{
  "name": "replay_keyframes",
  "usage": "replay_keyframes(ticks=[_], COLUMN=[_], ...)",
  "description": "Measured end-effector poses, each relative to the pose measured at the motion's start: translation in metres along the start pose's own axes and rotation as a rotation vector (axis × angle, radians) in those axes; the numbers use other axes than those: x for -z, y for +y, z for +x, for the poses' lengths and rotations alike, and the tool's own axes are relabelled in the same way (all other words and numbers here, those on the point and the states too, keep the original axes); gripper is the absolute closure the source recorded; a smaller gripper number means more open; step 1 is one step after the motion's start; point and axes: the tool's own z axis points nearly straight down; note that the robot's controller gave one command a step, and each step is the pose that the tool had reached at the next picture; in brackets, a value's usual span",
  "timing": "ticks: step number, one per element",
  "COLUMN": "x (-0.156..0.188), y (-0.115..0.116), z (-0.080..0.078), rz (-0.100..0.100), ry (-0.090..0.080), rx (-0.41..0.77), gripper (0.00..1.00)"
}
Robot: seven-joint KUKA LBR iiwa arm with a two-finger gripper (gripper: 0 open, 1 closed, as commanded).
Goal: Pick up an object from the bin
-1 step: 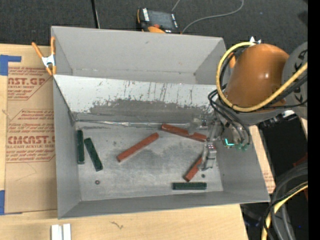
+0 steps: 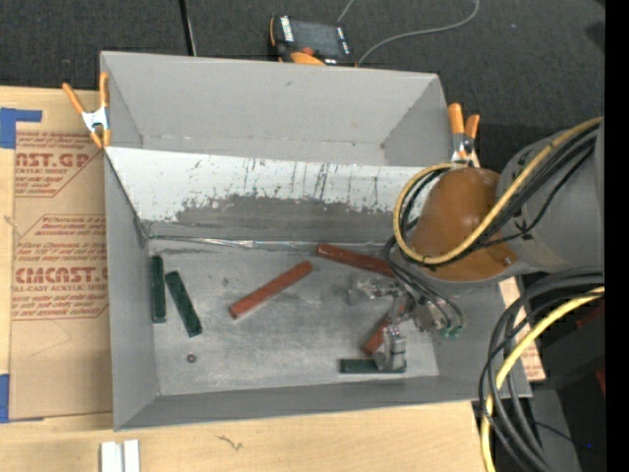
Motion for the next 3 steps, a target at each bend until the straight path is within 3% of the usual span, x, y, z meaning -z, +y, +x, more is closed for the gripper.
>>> replay_keyframes(ticks=[1, 2, 3], x=[0.005, 0.122, 0.229], y=[0.001, 0.061, 0.031], z=[-0.003, -0.028, -0.02], rz=[0.001, 0.002, 0.005], ry=[-0.009, -0.017, -0.019], rx=[0.001, 0.055, 0.033], gripper=[1.0, 1.0, 1.0])
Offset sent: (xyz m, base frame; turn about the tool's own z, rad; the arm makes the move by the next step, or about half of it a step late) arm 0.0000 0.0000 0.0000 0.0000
